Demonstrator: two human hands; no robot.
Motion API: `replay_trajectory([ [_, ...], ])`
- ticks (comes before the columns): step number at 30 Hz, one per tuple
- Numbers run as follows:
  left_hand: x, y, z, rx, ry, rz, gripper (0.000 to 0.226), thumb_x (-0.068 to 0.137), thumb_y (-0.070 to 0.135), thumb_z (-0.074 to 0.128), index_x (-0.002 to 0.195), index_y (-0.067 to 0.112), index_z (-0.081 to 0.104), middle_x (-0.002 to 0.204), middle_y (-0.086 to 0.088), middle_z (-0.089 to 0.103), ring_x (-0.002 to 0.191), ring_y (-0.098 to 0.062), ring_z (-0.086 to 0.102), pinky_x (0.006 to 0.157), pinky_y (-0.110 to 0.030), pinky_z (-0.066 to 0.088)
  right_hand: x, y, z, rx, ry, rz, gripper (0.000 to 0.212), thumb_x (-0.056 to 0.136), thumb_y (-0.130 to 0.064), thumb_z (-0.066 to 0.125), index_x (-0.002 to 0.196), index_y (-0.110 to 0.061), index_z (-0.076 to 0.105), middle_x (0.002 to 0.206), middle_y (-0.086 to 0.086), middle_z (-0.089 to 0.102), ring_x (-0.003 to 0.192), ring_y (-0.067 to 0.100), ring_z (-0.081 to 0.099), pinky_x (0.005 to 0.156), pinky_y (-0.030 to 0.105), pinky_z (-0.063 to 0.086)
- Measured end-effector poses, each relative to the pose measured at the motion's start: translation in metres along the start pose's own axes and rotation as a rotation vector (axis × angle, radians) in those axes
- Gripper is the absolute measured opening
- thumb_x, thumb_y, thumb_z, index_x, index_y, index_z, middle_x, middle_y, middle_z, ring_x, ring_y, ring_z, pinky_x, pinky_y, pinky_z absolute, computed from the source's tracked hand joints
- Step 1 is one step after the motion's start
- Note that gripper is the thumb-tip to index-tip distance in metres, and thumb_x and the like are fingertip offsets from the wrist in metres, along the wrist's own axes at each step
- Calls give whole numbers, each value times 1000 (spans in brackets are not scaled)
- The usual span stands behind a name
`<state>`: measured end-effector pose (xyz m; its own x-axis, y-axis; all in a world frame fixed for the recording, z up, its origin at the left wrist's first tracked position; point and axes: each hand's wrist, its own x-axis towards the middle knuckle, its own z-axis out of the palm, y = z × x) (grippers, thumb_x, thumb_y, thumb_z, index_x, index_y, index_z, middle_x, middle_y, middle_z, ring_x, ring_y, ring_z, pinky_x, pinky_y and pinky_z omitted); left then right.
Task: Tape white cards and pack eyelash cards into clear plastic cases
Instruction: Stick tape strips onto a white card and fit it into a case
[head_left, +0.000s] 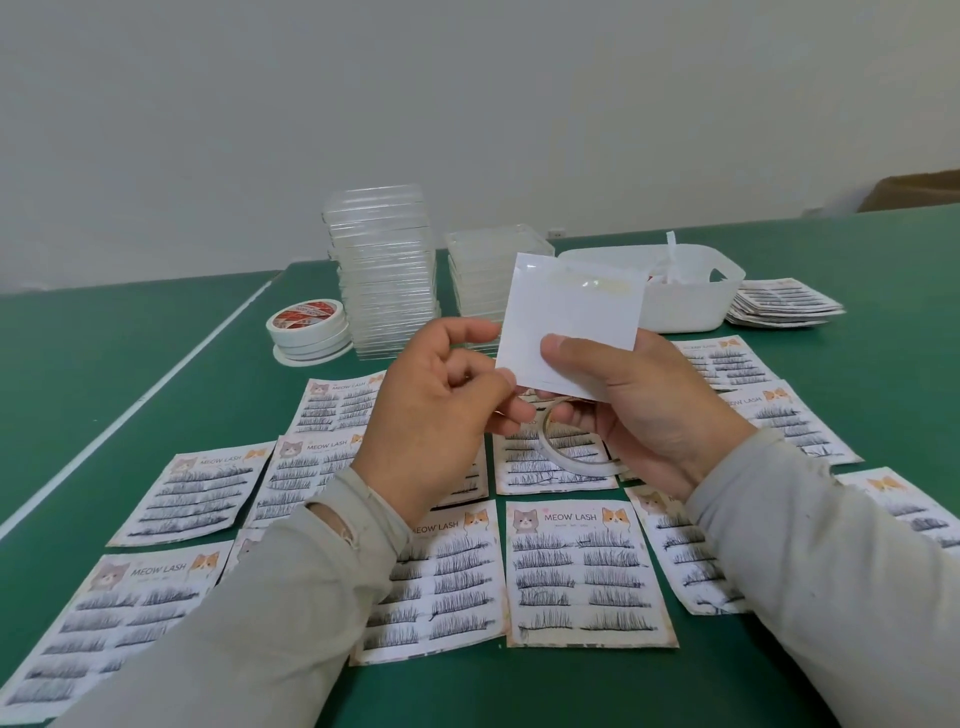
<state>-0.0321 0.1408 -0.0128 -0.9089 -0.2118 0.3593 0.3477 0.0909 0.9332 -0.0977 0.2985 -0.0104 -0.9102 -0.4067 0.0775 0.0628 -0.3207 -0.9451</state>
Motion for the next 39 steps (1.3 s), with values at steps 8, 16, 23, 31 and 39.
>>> replay_trajectory([
  [8, -2, 2, 1, -9, 17, -7, 26, 101, -5, 43, 109, 17, 55, 81, -12, 74, 69, -19, 74, 57, -28, 60, 0, -1, -1, 73, 30, -8, 21, 89, -11, 73, 110, -12, 70, 96, 6, 77, 75, 17, 70, 52, 24, 53],
  [16, -4, -4, -1, 317, 109, 196, 27, 88, 7, 75, 96, 29, 63, 92, 12, 69, 80, -4, 65, 70, -42, 62, 0, -1, -2, 130, 37, -11, 20, 90, -10, 71, 110, -10, 68, 95, 3, 78, 83, 20, 76, 60, 28, 58],
  [23, -4, -5, -1, 370, 135, 198, 19, 88, 10, 77, 89, 29, 73, 83, 12, 73, 77, -11, 69, 71, -23, 58, -1, -1, -1, 119, 21, -35, 20, 92, -10, 69, 112, -9, 68, 98, 4, 78, 87, 22, 76, 62, 28, 59],
  [31, -2, -7, -3, 424, 120, 162, 15, 88, 14, 77, 89, 28, 75, 84, 14, 73, 78, -7, 69, 76, -30, 60, 0, 3, 0, 33, 50, -96, 17, 92, -11, 71, 109, -11, 69, 100, 3, 78, 92, 23, 76, 66, 28, 60],
  [39, -2, -10, -2, 495, 76, 177, 18, 88, 13, 75, 80, 28, 68, 83, 8, 69, 78, -12, 69, 74, -41, 59, 0, 6, 4, -53, 79, -143, 9, 92, -12, 70, 100, -16, 72, 97, 1, 79, 91, 22, 77, 66, 27, 60],
])
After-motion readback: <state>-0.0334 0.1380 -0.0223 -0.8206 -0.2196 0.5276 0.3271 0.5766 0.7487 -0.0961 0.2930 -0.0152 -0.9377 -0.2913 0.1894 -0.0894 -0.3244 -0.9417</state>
